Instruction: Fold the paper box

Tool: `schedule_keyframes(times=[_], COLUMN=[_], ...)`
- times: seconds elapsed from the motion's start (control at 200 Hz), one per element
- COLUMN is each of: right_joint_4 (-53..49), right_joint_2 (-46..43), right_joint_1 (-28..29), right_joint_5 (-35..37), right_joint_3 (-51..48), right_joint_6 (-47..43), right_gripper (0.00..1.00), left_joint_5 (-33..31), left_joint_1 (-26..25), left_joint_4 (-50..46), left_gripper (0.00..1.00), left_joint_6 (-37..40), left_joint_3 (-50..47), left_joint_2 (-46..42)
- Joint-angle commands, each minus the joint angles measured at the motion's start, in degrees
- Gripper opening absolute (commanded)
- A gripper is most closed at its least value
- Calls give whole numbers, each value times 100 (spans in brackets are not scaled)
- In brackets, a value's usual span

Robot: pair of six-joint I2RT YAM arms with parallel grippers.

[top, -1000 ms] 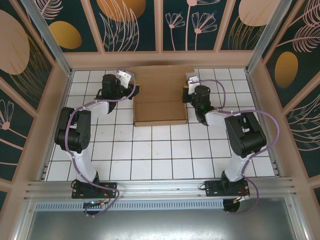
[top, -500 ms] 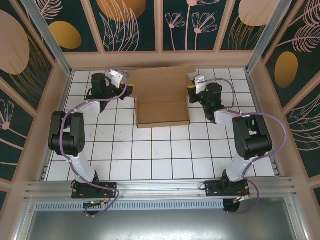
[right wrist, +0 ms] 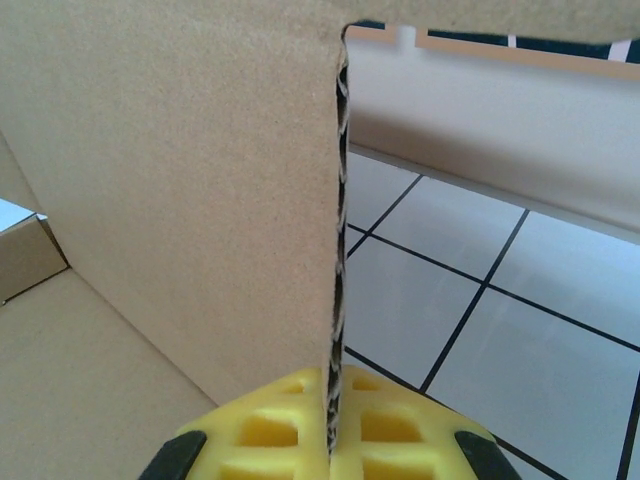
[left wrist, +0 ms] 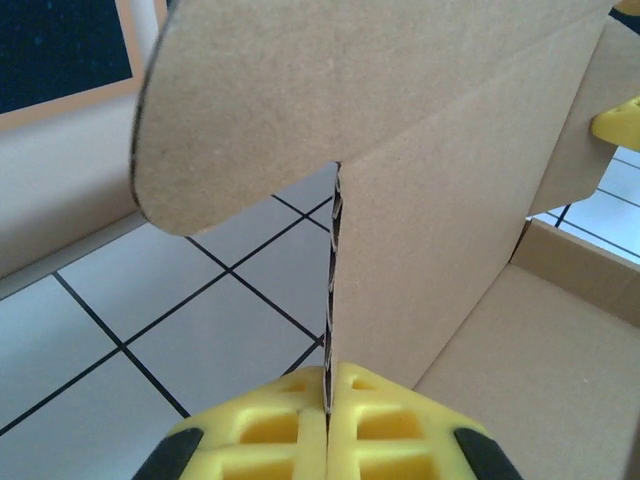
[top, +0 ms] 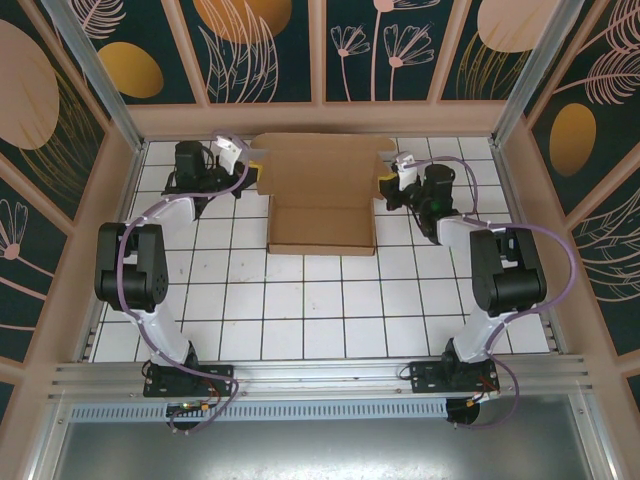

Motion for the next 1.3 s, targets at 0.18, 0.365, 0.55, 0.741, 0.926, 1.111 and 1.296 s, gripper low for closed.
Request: schedule_keyframes(times=[0.18,0.365,0.55,0.741,0.926,1.111,1.296], right_joint_4=[67,225,1313,1971,2982,3081,2841], right_joint_2=[-25,-95,-259,-143,-128,-95,-316], right_joint_1=[684,1002,1552,2302,2459,2744,2948], right_joint_5=[1538,2845,3779,5466,5303,5552,5771], right_joint_3=[175,163,-402,-661,-1332,-1508,-1700], right_joint_6=[491,1867,1928,1578,2126,2133,2365], right_gripper=[0,0,0,0,0,0,0], left_joint_5=[-699,-1916,-3039,-4420,-4814,-5086,-4968], left_joint_1=[-364,-804,-1362,-1894,-2273,-2500,-2537], left_joint_4=[1395,2059,2476,2096,2653,3480,3744], left_gripper=[8,9,7,10,17,19,19], left_joint_6=[-1467,-2445,-3215,-4242,-4959,-5456,-5841], left_joint_3=[-656,-1280,-1564,-1673,-2213,-2866,-3376], left_joint_2=[-264,-521,-559,-712,-772,-838,-1035])
